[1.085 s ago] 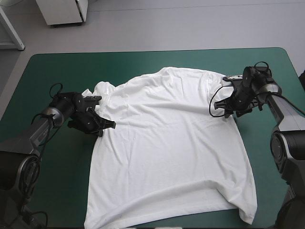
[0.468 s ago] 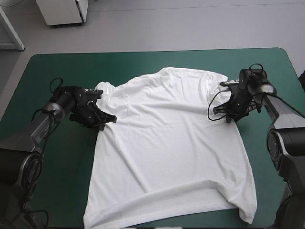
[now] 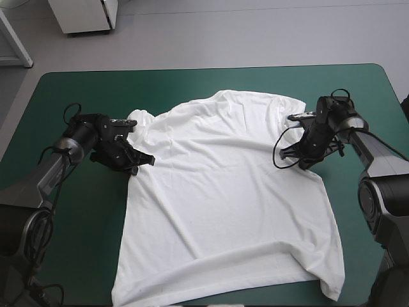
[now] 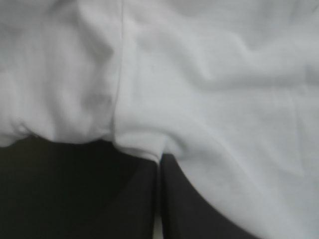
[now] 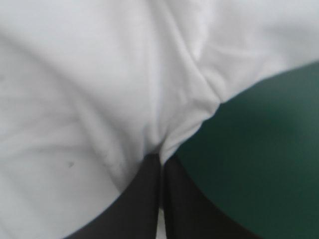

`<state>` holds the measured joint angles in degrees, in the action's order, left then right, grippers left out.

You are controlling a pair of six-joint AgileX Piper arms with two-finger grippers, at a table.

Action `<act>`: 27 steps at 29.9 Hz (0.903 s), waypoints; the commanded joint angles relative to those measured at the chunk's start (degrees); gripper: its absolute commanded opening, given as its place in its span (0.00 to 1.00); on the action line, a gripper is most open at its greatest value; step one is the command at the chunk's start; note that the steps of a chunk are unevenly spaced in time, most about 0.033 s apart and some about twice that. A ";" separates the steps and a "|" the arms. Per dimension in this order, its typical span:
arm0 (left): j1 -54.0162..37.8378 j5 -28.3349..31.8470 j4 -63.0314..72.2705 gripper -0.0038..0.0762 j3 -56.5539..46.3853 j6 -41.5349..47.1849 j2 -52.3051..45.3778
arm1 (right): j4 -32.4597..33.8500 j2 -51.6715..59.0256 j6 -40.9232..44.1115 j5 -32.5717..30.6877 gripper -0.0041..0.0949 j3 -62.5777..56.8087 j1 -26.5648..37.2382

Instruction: Fold the cloth

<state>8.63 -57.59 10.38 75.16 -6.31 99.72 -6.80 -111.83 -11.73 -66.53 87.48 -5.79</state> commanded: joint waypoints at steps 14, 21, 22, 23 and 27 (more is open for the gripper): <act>0.42 -14.36 -3.12 0.04 24.73 0.15 -16.42 | -2.74 18.48 4.25 -3.09 0.03 18.16 8.33; 0.42 -16.05 -4.42 0.04 26.16 0.15 -22.01 | -4.15 26.53 3.49 0.09 0.03 18.37 11.59; 0.42 -16.05 -4.42 0.04 26.62 0.15 -22.62 | -4.11 27.79 3.46 0.46 0.03 18.48 11.59; 0.42 -16.05 -4.31 0.04 27.50 0.15 -23.47 | -4.31 29.00 3.46 0.92 0.03 18.48 11.59; 0.42 -16.16 -3.72 0.04 31.00 -0.17 -25.68 | -7.28 32.17 2.78 0.03 0.03 20.20 11.59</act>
<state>8.84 -72.10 6.31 102.41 -6.36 77.29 -11.76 -83.51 -7.92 -69.49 104.81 5.28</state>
